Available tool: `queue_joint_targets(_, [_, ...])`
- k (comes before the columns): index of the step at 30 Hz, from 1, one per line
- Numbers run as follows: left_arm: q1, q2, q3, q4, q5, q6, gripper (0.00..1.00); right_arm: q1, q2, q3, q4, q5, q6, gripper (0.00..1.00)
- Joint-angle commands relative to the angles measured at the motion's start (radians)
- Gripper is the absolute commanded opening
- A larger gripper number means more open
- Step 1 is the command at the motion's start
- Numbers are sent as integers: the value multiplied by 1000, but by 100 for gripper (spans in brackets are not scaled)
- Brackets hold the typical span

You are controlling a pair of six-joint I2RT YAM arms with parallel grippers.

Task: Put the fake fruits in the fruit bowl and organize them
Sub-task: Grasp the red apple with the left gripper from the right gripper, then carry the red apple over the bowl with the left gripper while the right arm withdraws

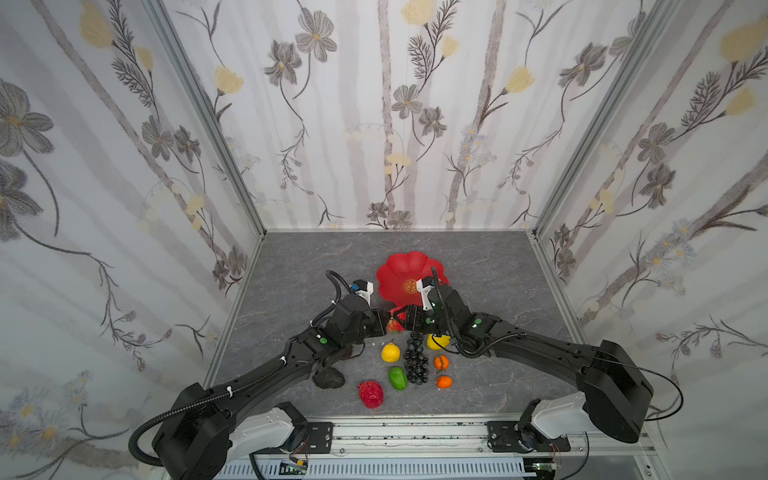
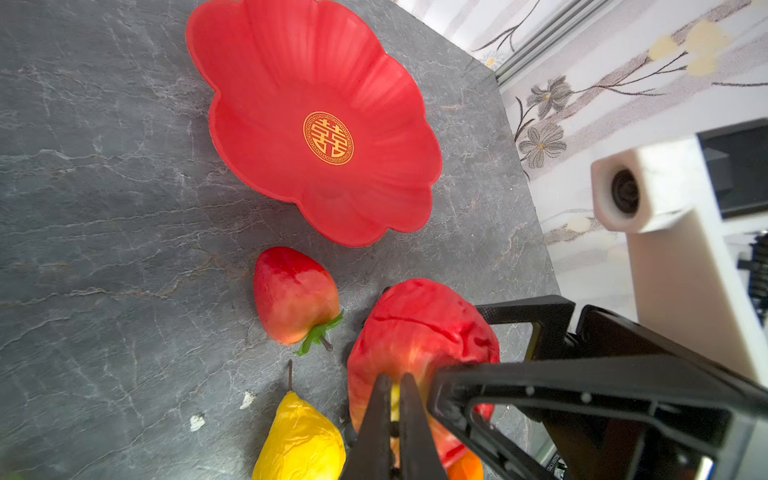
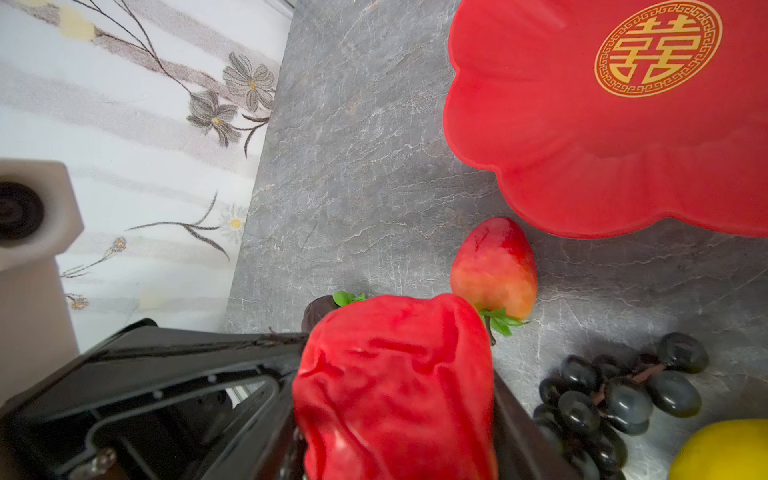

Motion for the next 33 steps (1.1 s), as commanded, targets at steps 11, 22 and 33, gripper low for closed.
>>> queue_joint_targets(11, [-1, 38, 80, -80, -47, 49, 0, -2, -37, 2, -8, 62, -18, 78])
queue_joint_targets(22, [-1, 250, 398, -359, -169, 240, 0, -55, -288, -108, -223, 289, -154, 93])
queue_joint_targets(33, [-3, 683, 923, -610, -276, 393, 0, -60, -619, -307, -389, 510, -221, 96])
